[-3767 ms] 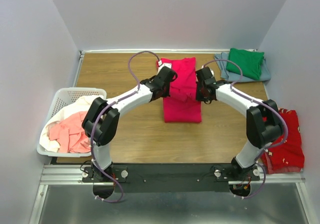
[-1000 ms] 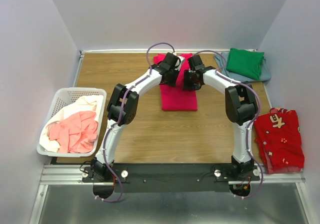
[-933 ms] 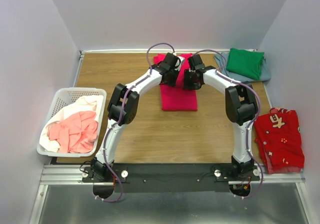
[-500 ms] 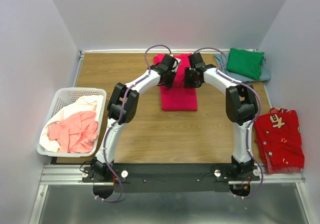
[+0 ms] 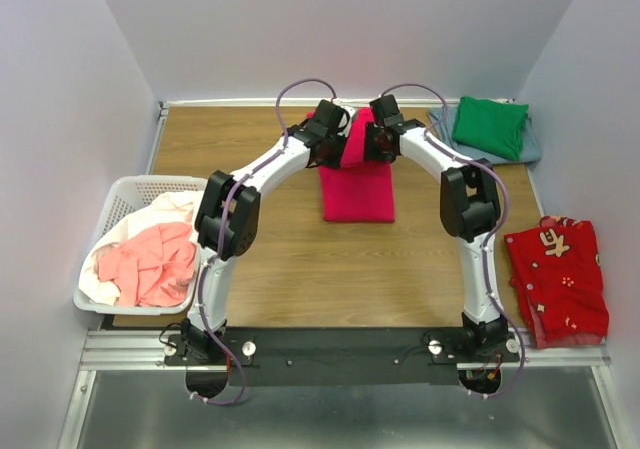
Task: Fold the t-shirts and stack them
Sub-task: Fold the tshirt
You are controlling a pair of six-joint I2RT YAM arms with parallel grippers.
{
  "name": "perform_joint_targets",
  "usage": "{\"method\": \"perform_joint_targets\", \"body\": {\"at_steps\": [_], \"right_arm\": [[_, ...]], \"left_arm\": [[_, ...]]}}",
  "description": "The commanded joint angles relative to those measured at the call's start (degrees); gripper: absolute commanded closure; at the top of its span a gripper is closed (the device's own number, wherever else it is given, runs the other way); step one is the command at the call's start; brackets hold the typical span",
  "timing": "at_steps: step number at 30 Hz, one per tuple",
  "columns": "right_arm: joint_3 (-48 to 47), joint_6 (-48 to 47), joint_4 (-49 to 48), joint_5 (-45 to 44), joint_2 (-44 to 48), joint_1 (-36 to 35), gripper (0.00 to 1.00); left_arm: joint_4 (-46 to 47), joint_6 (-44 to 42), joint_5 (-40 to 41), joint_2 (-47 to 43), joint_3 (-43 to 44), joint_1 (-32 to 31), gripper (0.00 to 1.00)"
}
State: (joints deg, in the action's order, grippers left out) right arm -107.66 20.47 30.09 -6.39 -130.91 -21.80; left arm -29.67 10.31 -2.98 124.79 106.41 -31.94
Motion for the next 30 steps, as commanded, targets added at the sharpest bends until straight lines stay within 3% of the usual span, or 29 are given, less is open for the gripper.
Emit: {"method": "perform_joint_targets", "body": {"at_steps": [1,10,19,24,30], "right_arm": [[-7.8,-1.6,0.4,-2.6,-6.8,0.4,0.48],[-16.9,-1.6,0.3,-8.1,-10.8,4.0,0.48],[-17.9,0.2,-0.7,-14.8,-7.8,6.2,0.48],[-9.3,-1.4,-0.6,-6.6,-1.0,7.6,0.44],[7.4,-2.1,-0.3,5.6,11.9,7.7,0.37]], "left_arm": [[0.0,-1.2,0.3,-4.9,-2.3,0.1,0.81],[-0.6,-1.6,-0.5,-7.3,-6.5,0.0,0.81],[0.1,-1.3,-1.8,-6.7,-8.2,-0.6,0.81],[2.2,-0.9,-2.4,-9.4,-13.9,-1.3,0.82],[9.9,4.5,-5.7,-15.9,-24.1,-1.2,0.76]]}}
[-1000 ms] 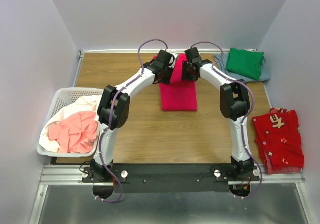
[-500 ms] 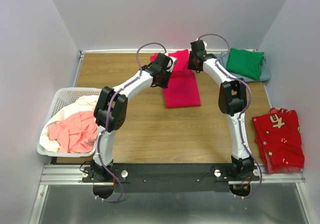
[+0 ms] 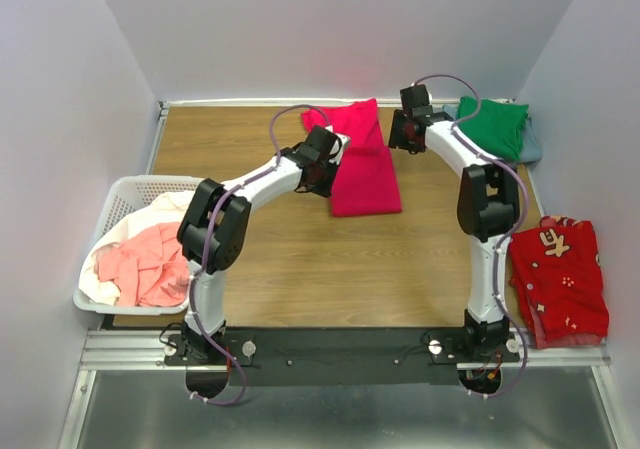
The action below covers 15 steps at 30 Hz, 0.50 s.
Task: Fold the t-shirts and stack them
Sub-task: Fold the tshirt
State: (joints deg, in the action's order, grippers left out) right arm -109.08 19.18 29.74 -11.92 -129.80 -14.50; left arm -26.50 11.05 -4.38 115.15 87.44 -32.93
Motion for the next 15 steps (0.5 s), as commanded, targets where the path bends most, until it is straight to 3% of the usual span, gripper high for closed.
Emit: {"method": "perform_joint_targets", "body": {"at_steps": [1,9,15], "right_arm": [[11.0,-0.9,0.1,12.2,12.2,0.4,0.37],[27.0,-2.5,0.1,21.3,21.3,0.4,0.35],[32.5,-2.2,-1.7,24.0,23.3,0.4,0.35]], "left_arm": [[7.8,4.3,-5.4,-6.8,-6.1,-0.1,0.76],[13.1,4.9,-20.2,-5.9,-10.1,0.8,0.75],[14.0,5.1,-21.6,-5.1,-13.7,1.0,0.75]]}}
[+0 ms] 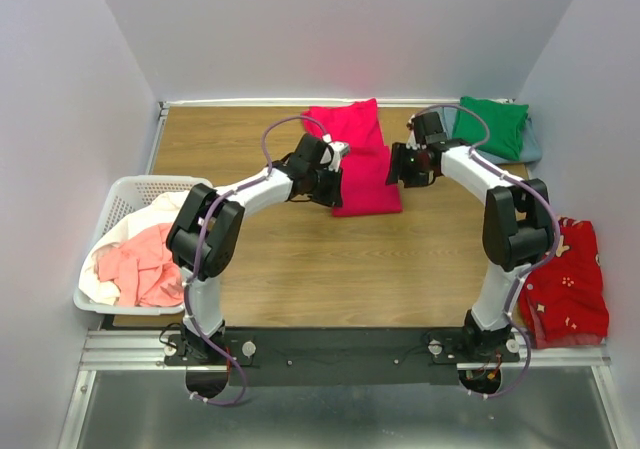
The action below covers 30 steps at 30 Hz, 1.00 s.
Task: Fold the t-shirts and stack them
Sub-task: Fold the tshirt
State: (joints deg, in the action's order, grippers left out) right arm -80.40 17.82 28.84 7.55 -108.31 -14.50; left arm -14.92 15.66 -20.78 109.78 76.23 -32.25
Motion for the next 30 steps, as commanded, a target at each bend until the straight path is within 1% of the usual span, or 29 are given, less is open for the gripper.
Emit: {"method": "perform_joint_targets", "body": {"at_steps": [1,2,5,8,12,13,14,16,20,23,24,25,26,29,30], "right_arm": [[5.0,-0.8,-1.0,4.3,2.0,0.4,0.34],[5.6,-0.8,-1.5,4.1,2.1,0.4,0.34],[6.7,-0.8,-2.6,3.3,2.6,0.4,0.29],[6.4,-0.7,-2.6,3.2,1.9,0.4,0.28],[6.2,-0.7,-2.6,2.1,1.5,0.4,0.25],[6.0,-0.7,-2.6,1.9,1.5,0.4,0.22],[6.0,-0.8,-2.5,1.7,1.5,0.4,0.21],[5.8,-0.9,-2.5,1.3,1.6,0.4,0.19],[5.2,-0.8,-2.5,0.8,1.1,0.4,0.19],[4.7,-0.7,-2.4,0.9,0.8,0.4,0.19],[4.6,-0.7,-2.4,1.0,0.7,0.4,0.19],[4.6,-0.6,-2.3,1.0,0.8,0.4,0.19],[4.4,-0.6,-2.4,1.1,0.9,0.4,0.19],[4.2,-0.7,-2.4,0.6,1.3,0.4,0.19],[4.1,-0.8,-2.4,0.6,1.4,0.4,0.19]], "left_arm": [[2.5,0.4,-4.6,0.2,-3.6,0.3,0.74],[2.4,0.2,-4.0,-0.2,-4.1,0.4,0.74],[2.0,-0.1,-0.9,-0.5,-5.0,1.0,0.71],[1.6,0.2,1.3,-0.5,-5.4,1.6,0.70],[-0.5,0.7,5.6,-0.4,-4.2,1.7,0.69],[-1.2,1.0,6.4,-0.3,-3.5,1.7,0.69],[-1.9,1.2,7.1,0.0,-3.0,1.7,0.68],[-3.2,1.1,7.0,0.3,-2.0,1.7,0.68],[-3.4,1.2,7.2,0.3,-0.5,1.8,0.66],[-5.8,1.1,8.5,1.1,2.3,1.8,0.65],[-7.1,1.0,9.0,1.3,2.9,1.8,0.60],[-8.1,1.0,9.6,1.2,4.0,1.8,0.49],[-8.7,0.7,10.0,1.1,4.4,1.8,0.44],[-10.0,-0.7,10.9,-0.6,5.2,1.7,0.43],[-9.7,-0.8,11.0,-1.7,5.2,1.8,0.38]]}}
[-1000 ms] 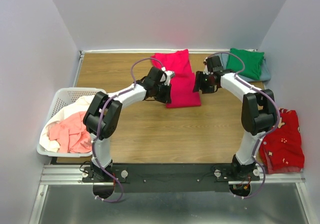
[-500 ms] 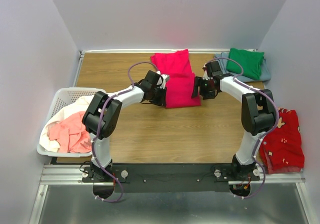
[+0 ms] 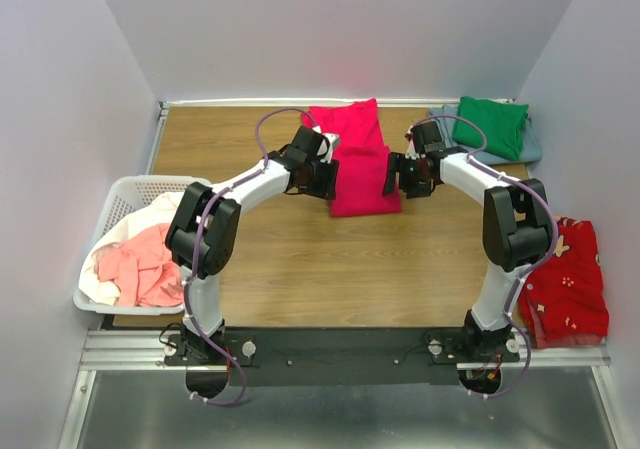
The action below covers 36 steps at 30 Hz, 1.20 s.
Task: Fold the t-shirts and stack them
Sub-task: Fold the tshirt
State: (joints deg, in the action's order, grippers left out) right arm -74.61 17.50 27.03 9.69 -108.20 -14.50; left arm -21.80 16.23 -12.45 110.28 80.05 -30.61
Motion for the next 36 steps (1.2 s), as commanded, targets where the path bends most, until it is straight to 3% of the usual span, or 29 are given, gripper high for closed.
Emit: {"method": "perform_joint_targets", "body": {"at_steps": [1,6,14,21,36], "right_arm": [[-1.7,-0.4,-0.6,-1.6,1.4,0.4,0.19],[-0.7,-0.3,-0.7,-1.8,1.9,0.4,0.19],[2.2,-0.3,-1.0,-2.5,2.7,0.4,0.20],[5.2,0.6,-3.7,-3.1,3.4,0.4,0.21],[8.3,2.1,-9.2,-0.9,1.6,0.6,0.24]], "left_arm": [[-2.7,-1.5,2.3,-2.5,1.4,0.0,0.35],[-0.2,0.1,-3.4,-2.4,0.0,0.0,0.27],[6.7,3.3,-12.9,-2.0,-5.4,0.3,0.27],[12.5,6.5,-17.1,-1.2,-8.2,1.2,0.42],[10.4,6.9,-15.5,2.2,-7.8,1.3,0.47]]}}
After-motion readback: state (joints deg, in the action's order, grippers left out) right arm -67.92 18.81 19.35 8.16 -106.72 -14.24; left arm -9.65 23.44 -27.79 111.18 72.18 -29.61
